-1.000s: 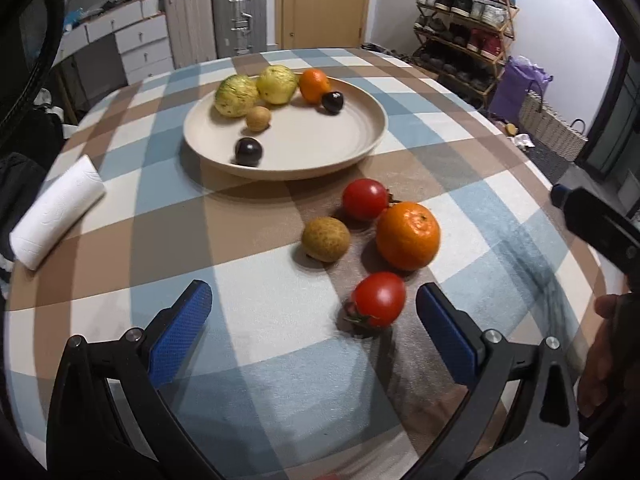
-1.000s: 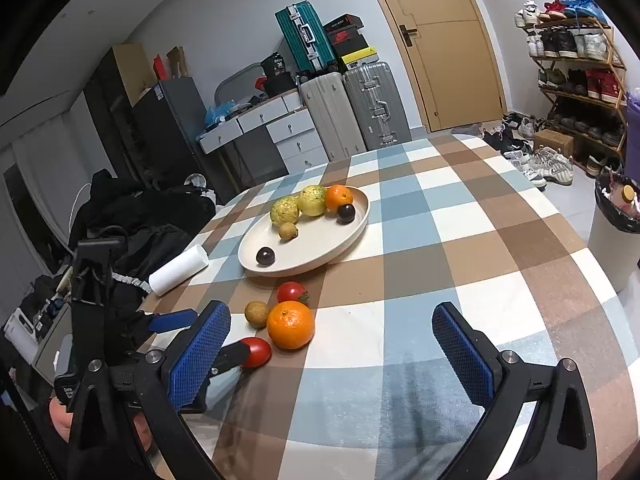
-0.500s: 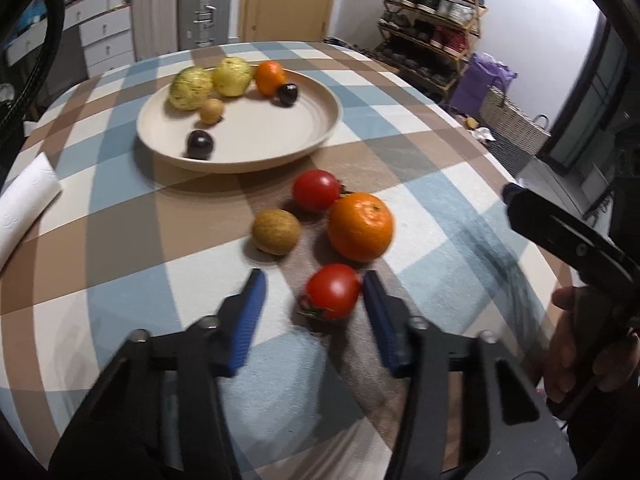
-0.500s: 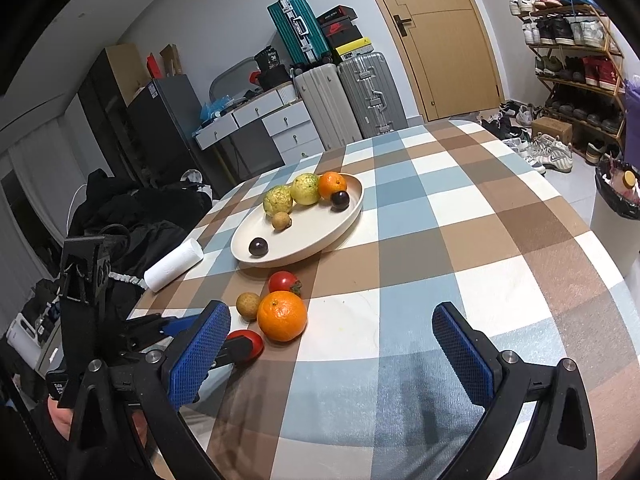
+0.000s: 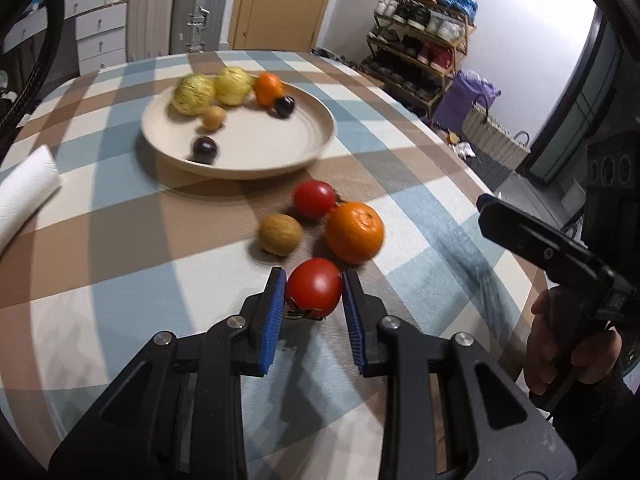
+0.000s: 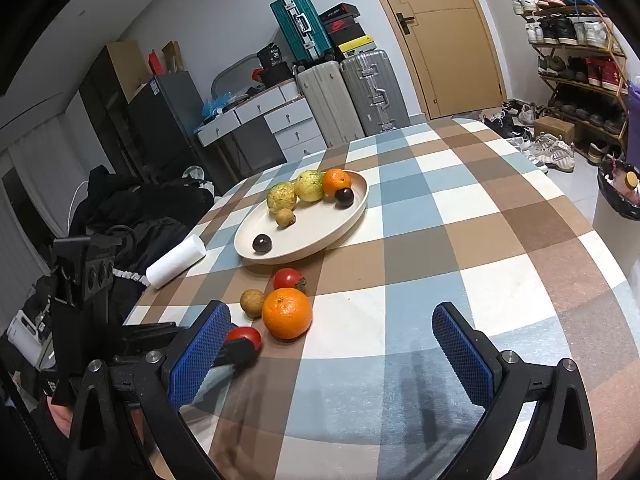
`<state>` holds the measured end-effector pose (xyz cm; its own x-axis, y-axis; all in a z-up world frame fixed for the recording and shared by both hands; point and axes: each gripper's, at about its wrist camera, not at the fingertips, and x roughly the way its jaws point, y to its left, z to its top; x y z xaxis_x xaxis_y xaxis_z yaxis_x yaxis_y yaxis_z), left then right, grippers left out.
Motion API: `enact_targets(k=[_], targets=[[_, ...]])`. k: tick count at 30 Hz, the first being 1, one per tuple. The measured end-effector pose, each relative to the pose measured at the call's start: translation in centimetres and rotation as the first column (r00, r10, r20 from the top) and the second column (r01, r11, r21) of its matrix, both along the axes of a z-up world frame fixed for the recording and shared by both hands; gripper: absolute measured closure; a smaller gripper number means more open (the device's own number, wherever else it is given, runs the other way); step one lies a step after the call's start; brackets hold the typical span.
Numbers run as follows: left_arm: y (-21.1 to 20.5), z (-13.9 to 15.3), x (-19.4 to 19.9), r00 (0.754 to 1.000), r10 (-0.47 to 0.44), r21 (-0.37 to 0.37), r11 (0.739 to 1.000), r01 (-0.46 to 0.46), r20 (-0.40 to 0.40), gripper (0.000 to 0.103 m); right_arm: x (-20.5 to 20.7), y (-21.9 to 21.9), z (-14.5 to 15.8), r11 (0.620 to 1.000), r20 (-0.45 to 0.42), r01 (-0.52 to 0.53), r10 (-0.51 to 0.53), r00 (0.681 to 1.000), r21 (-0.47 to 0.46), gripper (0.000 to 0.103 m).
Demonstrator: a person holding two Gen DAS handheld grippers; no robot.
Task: Organize fruits
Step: 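Close the left tool on a red tomato, then hold the tomato in the left tool while the right tool grasps a brown fruit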
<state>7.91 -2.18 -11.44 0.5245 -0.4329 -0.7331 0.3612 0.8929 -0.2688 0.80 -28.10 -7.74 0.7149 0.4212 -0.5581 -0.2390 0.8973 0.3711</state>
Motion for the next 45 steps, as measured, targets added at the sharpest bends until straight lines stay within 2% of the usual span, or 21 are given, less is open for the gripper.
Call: enact_targets(k=[8,14,19,21,23,28,31,34,37,45], targets=[[6.1,1.8,-0.5,0.992,0.118,-0.037,0.993,-0.116,0.042,0.077,0.9,2.2,1.1,0.997,0.026,-0.06,0.061,0.998,-0.045,0.0],[10.5,2.3,-0.9,0.978,0.204,-0.064,0.978,-0.2,0.051,0.077,2.0,5.9,1.7,0.976,0.05,-0.125,0.136,0.99,-0.178,0.001],[12.7,2.1,-1.3,0.969,0.241,-0.076,0.968,-0.237,0.05,0.077,2.7,9.8,1.4,0.944,0.064,-0.193,0.217,0.974,-0.266,0.001],[13.2,1.9,-1.4,0.968,0.247,-0.08,0.967,-0.243,0.05,0.077,3.0,11.0,1.0,0.934,0.06,-0.214,0.24,0.969,-0.288,0.007],[13.6,1.8,-1.7,0.965,0.256,-0.077,0.965,-0.252,0.05,0.077,3.4,12.3,0.5,0.918,0.051,-0.23,0.26,0.964,-0.322,0.017],[14.3,1.2,-1.8,0.964,0.262,-0.09,0.962,-0.258,0.04,0.077,4.0,14.9,-1.0,0.873,0.022,-0.232,0.267,0.963,-0.429,0.027],[14.6,1.0,-1.6,0.962,0.27,-0.097,0.959,-0.266,0.035,0.077,4.0,15.6,-1.6,0.849,0.014,-0.236,0.275,0.961,-0.474,0.034],[14.7,0.8,-1.6,0.962,0.271,-0.1,0.959,-0.267,0.032,0.077,4.2,16.1,-2.2,0.829,-0.007,-0.233,0.267,0.964,-0.508,0.048],[14.8,0.7,-1.5,0.962,0.273,-0.104,0.958,-0.269,0.029,0.077,4.2,16.5,-2.5,0.81,-0.022,-0.24,0.271,0.962,-0.535,0.053],[14.9,0.6,-1.4,0.961,0.276,-0.106,0.956,-0.272,0.027,0.077,4.0,17.4,-3.4,0.752,-0.048,-0.248,0.277,0.96,-0.611,0.075]])
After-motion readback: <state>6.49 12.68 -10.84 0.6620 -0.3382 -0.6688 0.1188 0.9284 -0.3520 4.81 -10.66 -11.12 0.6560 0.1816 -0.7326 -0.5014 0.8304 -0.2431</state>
